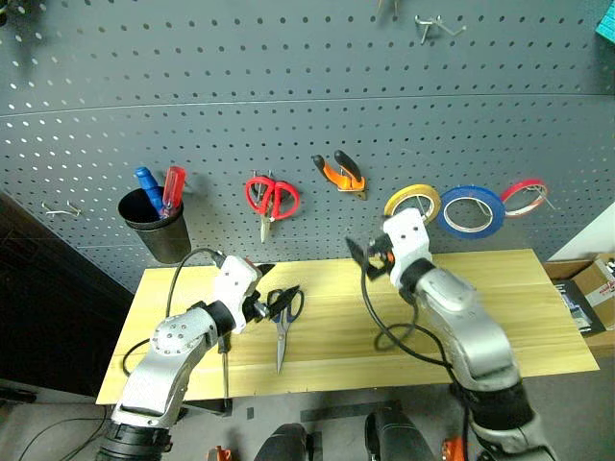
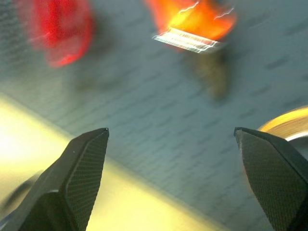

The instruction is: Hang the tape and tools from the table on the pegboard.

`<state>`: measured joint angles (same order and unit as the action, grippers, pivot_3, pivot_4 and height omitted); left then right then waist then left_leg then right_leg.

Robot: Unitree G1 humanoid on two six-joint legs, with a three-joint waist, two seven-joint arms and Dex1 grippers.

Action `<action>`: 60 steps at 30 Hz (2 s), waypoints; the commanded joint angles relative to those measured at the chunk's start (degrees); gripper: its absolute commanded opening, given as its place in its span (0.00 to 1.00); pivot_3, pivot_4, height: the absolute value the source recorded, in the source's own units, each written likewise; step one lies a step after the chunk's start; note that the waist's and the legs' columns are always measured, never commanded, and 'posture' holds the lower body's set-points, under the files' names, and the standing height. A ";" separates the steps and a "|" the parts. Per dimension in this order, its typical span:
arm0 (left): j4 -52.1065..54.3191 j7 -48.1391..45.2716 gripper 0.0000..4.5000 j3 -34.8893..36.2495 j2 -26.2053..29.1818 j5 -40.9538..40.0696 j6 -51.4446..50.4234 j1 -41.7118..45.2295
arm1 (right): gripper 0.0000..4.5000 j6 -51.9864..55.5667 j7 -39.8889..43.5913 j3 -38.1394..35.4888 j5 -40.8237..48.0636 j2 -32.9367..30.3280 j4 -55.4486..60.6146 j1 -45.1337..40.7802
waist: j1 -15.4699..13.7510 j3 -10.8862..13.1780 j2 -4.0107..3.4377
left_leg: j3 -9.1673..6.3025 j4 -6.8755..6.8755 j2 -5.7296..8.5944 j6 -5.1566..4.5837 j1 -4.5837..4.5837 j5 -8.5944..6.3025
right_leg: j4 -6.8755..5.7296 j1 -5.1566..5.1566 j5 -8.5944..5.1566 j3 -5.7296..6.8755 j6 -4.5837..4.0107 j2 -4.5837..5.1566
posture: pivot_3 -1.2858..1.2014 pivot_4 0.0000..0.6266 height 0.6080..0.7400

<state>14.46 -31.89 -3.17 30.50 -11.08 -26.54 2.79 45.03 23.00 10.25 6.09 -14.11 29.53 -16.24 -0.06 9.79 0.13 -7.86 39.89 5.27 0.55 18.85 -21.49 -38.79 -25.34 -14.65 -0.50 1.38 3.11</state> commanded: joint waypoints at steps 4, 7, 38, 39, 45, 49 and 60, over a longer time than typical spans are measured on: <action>1.25 6.32 0.82 -2.16 0.28 4.77 -15.14 -0.99 | 1.00 15.72 8.44 0.86 13.09 -6.33 11.50 3.49 | -0.22 0.00 0.04 | -0.03 0.01 0.00 -0.01 0.00 0.00 | 0.02 0.02 0.00 0.02 0.00 0.01 | 0.54 0.26 1.00; 0.33 8.07 0.82 -3.16 -0.02 6.37 -17.88 -1.01 | 1.00 17.05 7.66 1.57 14.11 -7.59 11.71 3.10 | -0.33 -0.01 0.07 | -0.02 0.02 0.01 -0.01 -0.01 0.00 | 0.01 0.03 0.00 0.02 0.01 0.01 | 0.54 0.27 1.00; -15.75 16.73 0.82 -6.12 -15.56 9.18 -30.27 8.68 | 1.00 16.02 6.85 3.32 15.59 -13.00 13.74 2.17 | -1.25 -0.15 0.40 | -0.01 0.07 0.01 0.00 -0.02 0.00 | 0.04 0.06 0.00 0.05 0.02 0.04 | 0.52 0.27 1.00; -15.83 16.92 0.78 -5.90 -15.76 9.18 -30.02 8.74 | 1.00 16.05 6.84 3.22 15.77 -13.08 13.83 2.21 | -1.25 -0.15 0.40 | -0.01 0.06 0.01 0.00 -0.02 0.00 | 0.05 0.06 0.00 0.06 0.02 0.04 | 0.52 0.27 1.00; -15.98 16.71 0.44 -6.32 -14.86 9.98 -26.33 8.43 | 1.00 16.27 6.46 2.61 16.88 -13.61 14.30 2.71 | -1.20 -0.17 0.44 | -0.01 0.06 0.01 0.01 -0.02 0.00 | 0.05 0.06 0.00 0.06 0.02 0.04 | 0.52 0.27 1.00; -17.84 15.23 0.17 -6.33 -12.91 10.16 -23.29 7.88 | 1.00 16.49 6.36 2.00 17.35 -13.87 14.74 3.23 | -1.17 -0.18 0.45 | 0.00 0.06 0.00 0.01 -0.02 0.00 | 0.05 0.05 0.00 0.06 0.02 0.04 | 0.51 0.26 1.00; -19.08 10.72 0.01 -2.67 -6.28 9.91 -7.07 3.31 | 1.00 7.45 4.10 3.35 12.52 -15.70 15.59 6.27 | -1.08 -0.19 0.46 | -0.01 0.03 -0.01 0.01 0.00 0.00 | 0.13 0.03 0.00 0.07 0.02 0.04 | 0.51 0.26 1.00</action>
<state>-5.55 -20.52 -6.75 23.01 -2.13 -37.52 6.87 56.08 27.47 13.34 19.86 -29.31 42.73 -9.97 -1.14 9.60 0.59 -7.86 39.91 5.24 0.56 18.85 -21.50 -38.66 -25.30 -14.65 -0.43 1.40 3.14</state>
